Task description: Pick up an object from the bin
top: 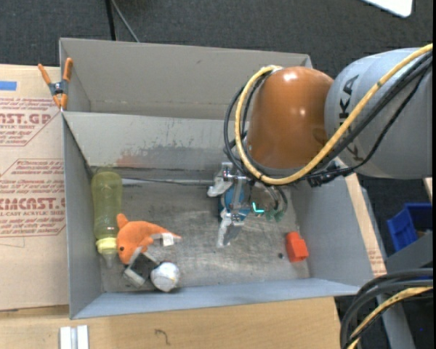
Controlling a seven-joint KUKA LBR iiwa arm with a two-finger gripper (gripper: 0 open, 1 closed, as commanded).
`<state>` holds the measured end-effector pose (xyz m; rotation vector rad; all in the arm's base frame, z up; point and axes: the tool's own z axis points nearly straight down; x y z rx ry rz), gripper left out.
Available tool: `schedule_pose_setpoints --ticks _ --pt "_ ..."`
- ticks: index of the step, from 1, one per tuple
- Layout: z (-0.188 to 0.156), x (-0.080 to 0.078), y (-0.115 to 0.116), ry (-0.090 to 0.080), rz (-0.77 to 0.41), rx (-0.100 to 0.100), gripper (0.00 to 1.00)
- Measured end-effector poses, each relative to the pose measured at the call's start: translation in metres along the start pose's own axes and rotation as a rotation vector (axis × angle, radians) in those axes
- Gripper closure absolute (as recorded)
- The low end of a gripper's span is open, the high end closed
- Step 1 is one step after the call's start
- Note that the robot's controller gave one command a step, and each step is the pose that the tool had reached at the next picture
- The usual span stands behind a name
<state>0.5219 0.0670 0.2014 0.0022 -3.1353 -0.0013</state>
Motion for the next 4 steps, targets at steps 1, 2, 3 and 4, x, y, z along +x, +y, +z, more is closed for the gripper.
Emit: schedule_pose_setpoints --ticks 1,2,3,4 --pt "-0.003 -0.002 0.000 -0.007 0.000 0.000 0.00" --pt "0.002 -0.003 0.001 -0.015 0.012 -0.001 0.00" --pt "0.024 -0.004 0.006 -0.018 0.032 -0.001 0.00" --pt "0.043 -0.017 0.009 -0.001 0.134 0.000 0.00"
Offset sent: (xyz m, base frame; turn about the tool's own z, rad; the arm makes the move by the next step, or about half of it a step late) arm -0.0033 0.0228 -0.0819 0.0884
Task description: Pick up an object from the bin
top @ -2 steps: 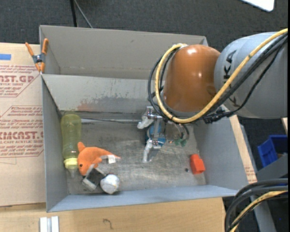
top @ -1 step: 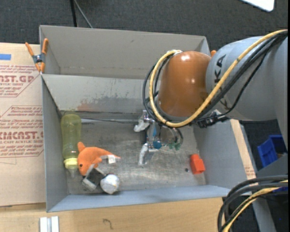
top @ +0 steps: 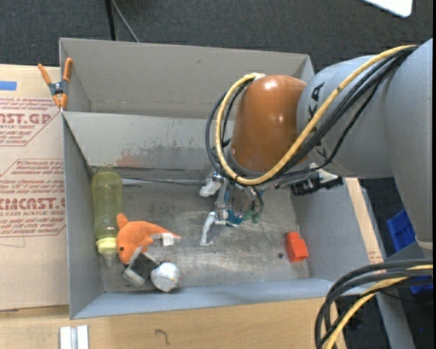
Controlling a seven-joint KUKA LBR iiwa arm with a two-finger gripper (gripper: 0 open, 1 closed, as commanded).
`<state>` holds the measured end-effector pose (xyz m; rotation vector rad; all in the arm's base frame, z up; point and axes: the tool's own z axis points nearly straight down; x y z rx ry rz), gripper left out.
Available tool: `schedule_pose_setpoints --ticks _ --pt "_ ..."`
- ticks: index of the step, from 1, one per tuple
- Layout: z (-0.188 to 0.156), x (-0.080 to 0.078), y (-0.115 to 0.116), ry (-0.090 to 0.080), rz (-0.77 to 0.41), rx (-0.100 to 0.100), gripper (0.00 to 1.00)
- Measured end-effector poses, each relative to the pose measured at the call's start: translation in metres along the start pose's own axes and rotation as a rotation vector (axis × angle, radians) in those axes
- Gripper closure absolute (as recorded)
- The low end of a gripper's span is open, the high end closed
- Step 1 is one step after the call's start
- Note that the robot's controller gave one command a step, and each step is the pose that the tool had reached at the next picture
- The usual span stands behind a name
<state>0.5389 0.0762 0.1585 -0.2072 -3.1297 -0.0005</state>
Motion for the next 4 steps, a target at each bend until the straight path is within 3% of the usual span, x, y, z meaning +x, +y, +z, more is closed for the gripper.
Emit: schedule_pose_setpoints --ticks 1,2,3,4 --pt "0.015 0.003 0.026 -0.007 0.050 -0.001 0.00" --pt "0.039 0.013 0.044 -0.008 -0.231 -0.002 0.00" --pt "0.046 0.014 0.045 -0.004 -0.312 0.000 0.00" --pt "0.063 0.003 0.047 -0.007 -0.337 -0.001 0.00"
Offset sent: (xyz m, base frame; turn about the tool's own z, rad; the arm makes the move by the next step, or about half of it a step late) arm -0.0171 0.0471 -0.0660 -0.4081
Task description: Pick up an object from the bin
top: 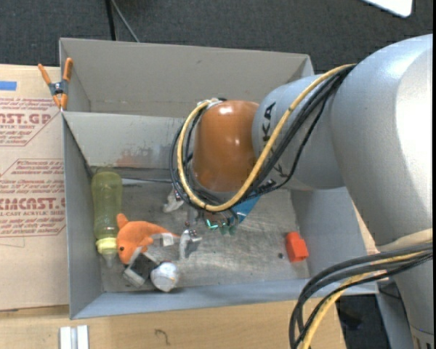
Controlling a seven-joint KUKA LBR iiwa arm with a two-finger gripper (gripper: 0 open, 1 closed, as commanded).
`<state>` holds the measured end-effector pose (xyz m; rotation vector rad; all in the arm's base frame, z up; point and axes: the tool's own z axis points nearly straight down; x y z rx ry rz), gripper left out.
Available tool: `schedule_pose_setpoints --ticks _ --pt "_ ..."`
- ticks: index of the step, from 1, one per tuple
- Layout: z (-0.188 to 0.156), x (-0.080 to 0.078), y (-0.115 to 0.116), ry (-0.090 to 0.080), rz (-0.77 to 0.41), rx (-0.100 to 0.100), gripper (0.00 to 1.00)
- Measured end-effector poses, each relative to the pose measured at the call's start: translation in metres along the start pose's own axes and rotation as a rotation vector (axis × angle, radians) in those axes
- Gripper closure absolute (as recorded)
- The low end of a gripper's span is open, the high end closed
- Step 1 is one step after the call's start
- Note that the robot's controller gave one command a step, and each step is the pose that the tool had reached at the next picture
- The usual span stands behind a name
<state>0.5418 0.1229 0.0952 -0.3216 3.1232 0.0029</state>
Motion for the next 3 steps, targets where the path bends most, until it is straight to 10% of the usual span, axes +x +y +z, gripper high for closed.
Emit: schedule_pose_setpoints --ticks 1,2,3 --pt "0.012 -0.014 -0.004 -0.014 0.143 -0.001 1.00" --pt "0.012 -0.014 -0.004 -0.014 0.143 -0.001 1.00" --pt "-0.127 -0.009 -0.011 -0.002 0.114 0.002 1.00"
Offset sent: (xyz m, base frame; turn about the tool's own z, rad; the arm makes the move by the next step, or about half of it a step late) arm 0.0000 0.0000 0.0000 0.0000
